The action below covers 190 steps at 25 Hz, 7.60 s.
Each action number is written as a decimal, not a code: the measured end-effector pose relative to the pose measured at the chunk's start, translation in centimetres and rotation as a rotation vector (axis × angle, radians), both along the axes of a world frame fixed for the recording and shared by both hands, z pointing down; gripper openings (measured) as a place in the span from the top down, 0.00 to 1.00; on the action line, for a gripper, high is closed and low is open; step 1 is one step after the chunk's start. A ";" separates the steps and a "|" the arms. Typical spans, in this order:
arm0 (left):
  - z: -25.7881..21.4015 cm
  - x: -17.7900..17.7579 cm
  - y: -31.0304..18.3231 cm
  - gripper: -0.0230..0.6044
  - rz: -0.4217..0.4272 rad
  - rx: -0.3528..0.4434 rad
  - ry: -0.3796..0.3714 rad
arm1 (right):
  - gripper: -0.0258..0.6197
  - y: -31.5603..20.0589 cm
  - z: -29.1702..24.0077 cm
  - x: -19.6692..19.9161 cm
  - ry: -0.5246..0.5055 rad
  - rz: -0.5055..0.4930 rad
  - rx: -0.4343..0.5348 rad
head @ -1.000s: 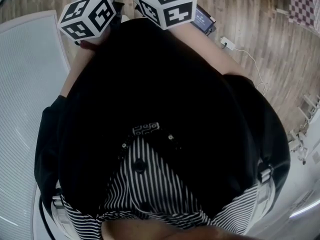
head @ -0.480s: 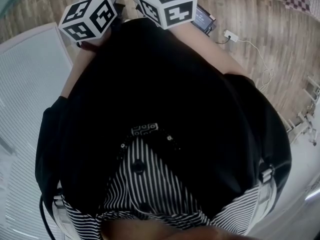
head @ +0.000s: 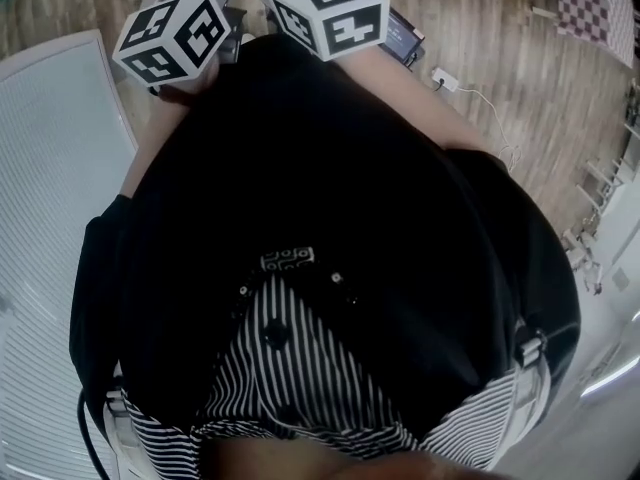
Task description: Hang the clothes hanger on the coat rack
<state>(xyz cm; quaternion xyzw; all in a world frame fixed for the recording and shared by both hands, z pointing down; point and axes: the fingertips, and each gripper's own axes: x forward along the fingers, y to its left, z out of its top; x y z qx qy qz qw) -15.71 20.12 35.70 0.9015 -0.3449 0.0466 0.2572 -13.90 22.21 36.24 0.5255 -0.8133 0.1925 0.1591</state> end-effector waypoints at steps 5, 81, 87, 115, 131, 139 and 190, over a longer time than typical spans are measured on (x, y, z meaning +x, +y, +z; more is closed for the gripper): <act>-1.2 -1.6 -3.2 0.96 -0.080 0.002 -0.022 | 0.93 -3.1 -1.3 -1.5 -0.010 -0.073 0.004; 0.5 10.3 -54.9 0.96 -0.180 0.018 -0.143 | 0.93 -54.7 0.9 10.1 -0.095 -0.294 -0.013; 0.5 11.7 -54.8 0.96 0.050 0.004 -0.110 | 0.93 -54.5 0.6 10.6 -0.104 -0.394 -0.041; -0.7 4.8 -54.7 0.96 0.795 0.083 0.062 | 0.94 -55.9 1.9 4.1 -0.096 -0.913 -0.177; -3.9 5.6 -54.8 0.96 0.822 0.131 0.153 | 0.94 -58.4 -0.2 3.3 -0.089 -1.049 -0.198; -4.1 5.8 -53.8 0.96 0.776 0.126 0.156 | 0.94 -57.7 -0.7 3.0 -0.080 -1.126 -0.210; -3.0 15.0 -56.0 0.96 0.706 0.121 0.104 | 0.93 -61.3 0.6 7.4 -0.016 -1.496 -0.098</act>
